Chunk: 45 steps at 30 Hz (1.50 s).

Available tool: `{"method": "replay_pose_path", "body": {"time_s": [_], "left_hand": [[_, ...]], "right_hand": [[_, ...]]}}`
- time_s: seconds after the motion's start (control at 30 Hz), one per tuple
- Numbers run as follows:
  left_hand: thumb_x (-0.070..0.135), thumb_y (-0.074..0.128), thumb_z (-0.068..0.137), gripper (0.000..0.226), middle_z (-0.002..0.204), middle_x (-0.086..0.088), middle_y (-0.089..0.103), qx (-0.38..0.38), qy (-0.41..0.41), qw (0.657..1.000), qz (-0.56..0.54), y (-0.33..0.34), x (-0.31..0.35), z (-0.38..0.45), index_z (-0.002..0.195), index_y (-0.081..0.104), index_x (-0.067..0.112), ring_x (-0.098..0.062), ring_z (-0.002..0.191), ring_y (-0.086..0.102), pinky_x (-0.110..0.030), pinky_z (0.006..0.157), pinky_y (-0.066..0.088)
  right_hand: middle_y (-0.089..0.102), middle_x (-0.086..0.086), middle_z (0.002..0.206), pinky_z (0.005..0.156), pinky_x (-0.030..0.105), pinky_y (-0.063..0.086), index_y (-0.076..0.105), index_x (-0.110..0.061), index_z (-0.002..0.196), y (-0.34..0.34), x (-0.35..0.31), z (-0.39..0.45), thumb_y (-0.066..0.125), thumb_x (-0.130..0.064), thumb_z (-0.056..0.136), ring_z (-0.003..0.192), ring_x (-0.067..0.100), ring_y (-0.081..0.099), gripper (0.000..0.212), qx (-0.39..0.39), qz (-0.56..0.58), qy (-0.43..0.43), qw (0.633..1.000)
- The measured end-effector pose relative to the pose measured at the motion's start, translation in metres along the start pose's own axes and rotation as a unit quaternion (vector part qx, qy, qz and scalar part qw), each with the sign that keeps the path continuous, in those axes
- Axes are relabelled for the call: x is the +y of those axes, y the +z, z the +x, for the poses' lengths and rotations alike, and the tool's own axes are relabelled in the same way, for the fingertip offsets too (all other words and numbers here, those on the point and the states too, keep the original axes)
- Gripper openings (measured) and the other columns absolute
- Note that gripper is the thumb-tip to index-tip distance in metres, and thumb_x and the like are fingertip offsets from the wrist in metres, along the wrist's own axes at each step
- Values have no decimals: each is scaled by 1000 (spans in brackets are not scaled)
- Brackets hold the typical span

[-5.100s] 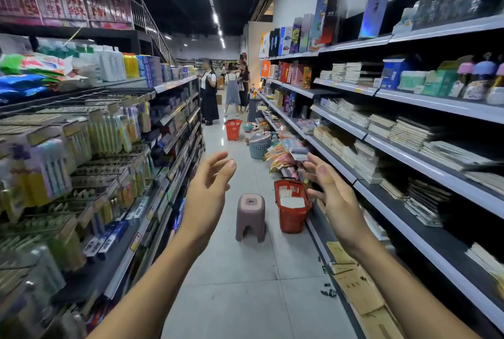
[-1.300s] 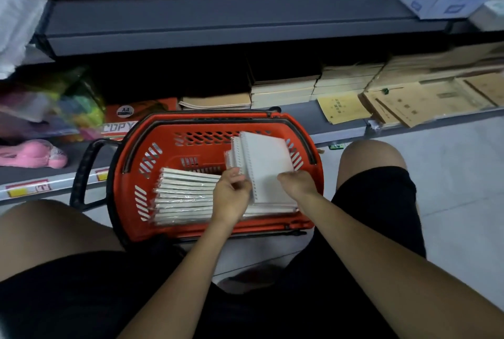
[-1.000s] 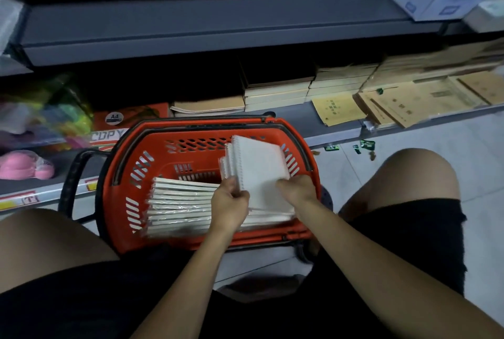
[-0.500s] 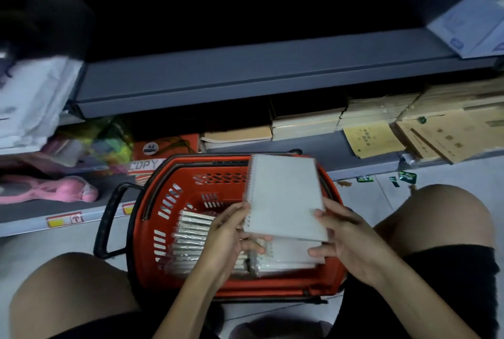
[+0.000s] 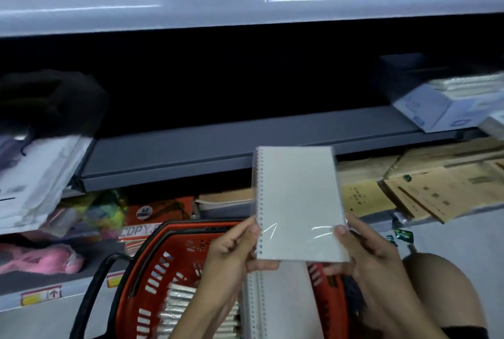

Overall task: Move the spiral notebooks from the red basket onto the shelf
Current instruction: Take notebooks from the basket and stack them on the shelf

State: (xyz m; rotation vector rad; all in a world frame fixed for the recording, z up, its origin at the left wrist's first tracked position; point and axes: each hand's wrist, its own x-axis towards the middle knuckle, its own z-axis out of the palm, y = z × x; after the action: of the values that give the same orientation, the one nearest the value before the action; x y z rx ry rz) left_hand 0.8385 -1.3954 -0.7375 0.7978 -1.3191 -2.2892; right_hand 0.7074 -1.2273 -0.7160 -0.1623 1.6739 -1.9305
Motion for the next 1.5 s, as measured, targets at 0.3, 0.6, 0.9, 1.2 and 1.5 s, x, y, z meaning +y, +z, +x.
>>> {"method": "replay_pose_path", "body": {"time_s": [0.3,0.6,0.9,1.2,1.5], "left_hand": [[-2,61,93,28,104,-5,76,-28,43,999,-11,81,34,85,119,67,8,-17,79,75,-24,72,61],[6,74,87,54,91,-9,69,56,69,983,162,141,44,163,136,52,2,-14,69,76,-9,64,52],[22,81,82,46,77,6,65,100,181,886,415,161,45,182,124,66,11,-5,71,64,-16,74,54],[16,78,82,8,63,16,43,176,268,812,487,163,50,203,77,72,14,-19,75,57,-28,67,48],[22,76,86,27,92,3,63,189,328,832,406,141,46,187,112,75,16,-9,76,61,-30,80,57]], "right_hand": [[71,8,110,53,25,57,65,-6,122,-28,-78,105,60,-14,97,65,22,68,27,23,-38,-1,999],[60,18,128,66,31,59,53,2,132,-54,-116,209,71,-12,90,75,26,67,48,27,-76,20,997],[56,-2,92,70,18,42,73,-17,106,-81,-109,225,83,-16,78,87,19,60,29,49,-402,-192,894],[66,-10,96,95,39,51,77,-18,107,-56,-92,260,80,-21,81,110,25,58,26,124,-376,-226,890],[53,1,114,67,2,43,69,-19,110,-46,-91,209,64,-21,95,77,-4,55,16,179,-290,-295,893]]}}
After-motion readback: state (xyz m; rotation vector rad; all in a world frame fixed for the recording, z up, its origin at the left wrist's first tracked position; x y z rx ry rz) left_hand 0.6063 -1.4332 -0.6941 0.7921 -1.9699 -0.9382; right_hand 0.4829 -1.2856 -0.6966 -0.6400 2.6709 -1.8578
